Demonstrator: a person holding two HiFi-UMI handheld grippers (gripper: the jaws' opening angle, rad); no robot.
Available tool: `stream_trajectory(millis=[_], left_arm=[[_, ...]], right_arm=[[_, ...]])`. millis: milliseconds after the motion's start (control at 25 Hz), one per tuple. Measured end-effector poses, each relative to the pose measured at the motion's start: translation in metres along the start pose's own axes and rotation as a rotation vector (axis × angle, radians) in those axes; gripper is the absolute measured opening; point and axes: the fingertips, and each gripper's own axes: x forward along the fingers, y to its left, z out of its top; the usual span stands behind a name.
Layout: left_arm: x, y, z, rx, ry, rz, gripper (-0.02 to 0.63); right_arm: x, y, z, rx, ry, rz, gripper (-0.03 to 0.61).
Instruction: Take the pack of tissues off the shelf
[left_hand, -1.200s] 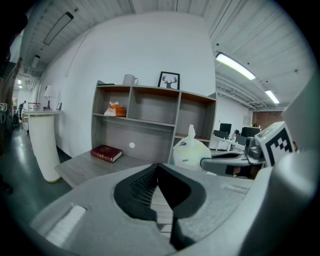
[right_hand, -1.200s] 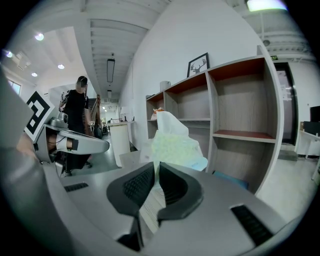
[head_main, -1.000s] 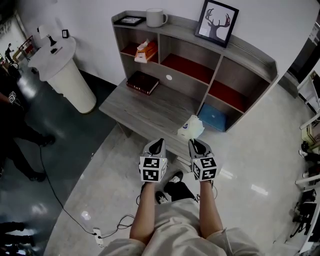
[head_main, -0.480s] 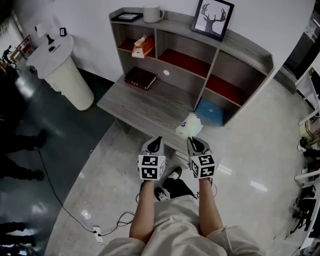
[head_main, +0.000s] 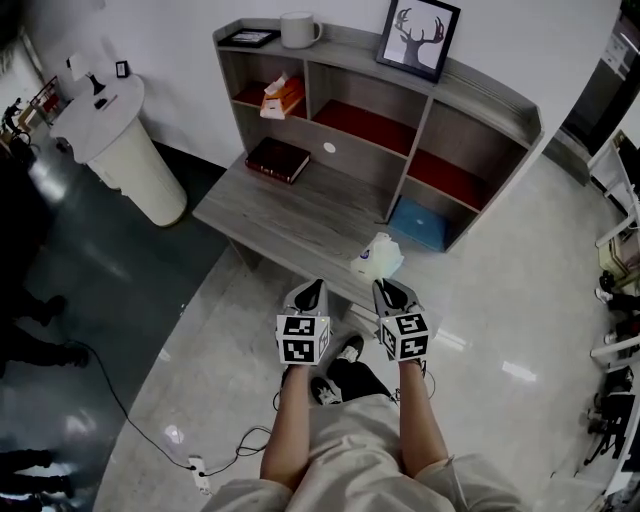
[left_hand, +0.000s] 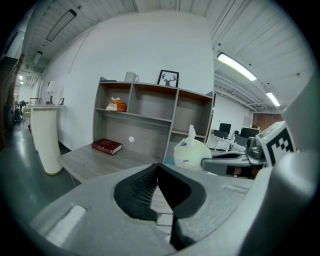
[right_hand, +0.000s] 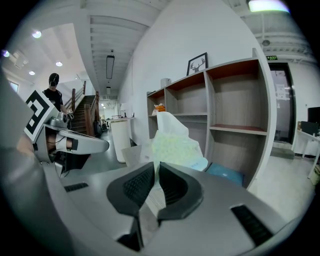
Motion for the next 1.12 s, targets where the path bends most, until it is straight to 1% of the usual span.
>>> stream_trajectory(millis=[120, 560, 720, 920, 1120], left_arm=[[0.000, -0.003, 0.000, 0.002, 0.005, -0.009, 0.009], [0.006, 0.000, 0.002, 0.011, 0.003, 0.005, 0.009], [0.013, -0.005, 0.003, 0.027, 0.020, -0.012, 0.009], [0.020, -0.010, 0.014, 0.042, 0.012, -0.019, 0.009], [0.026, -0.013, 0.012, 0.032, 0.012, -0.018, 0.009]], right_arm=[[-0.002, 0.000, -0.002, 0.003, 0.010, 0.003, 0.041], [0.008, 0.002, -0.001, -0.003, 0.006, 0.043, 0.041], [0.013, -0.001, -0.002, 0.026, 0.018, 0.064, 0.041], [0.016, -0.005, 0.012, 0.002, 0.005, 0.072, 0.041], [0.016, -0.007, 0.006, -0.005, 0.017, 0.078, 0.041]])
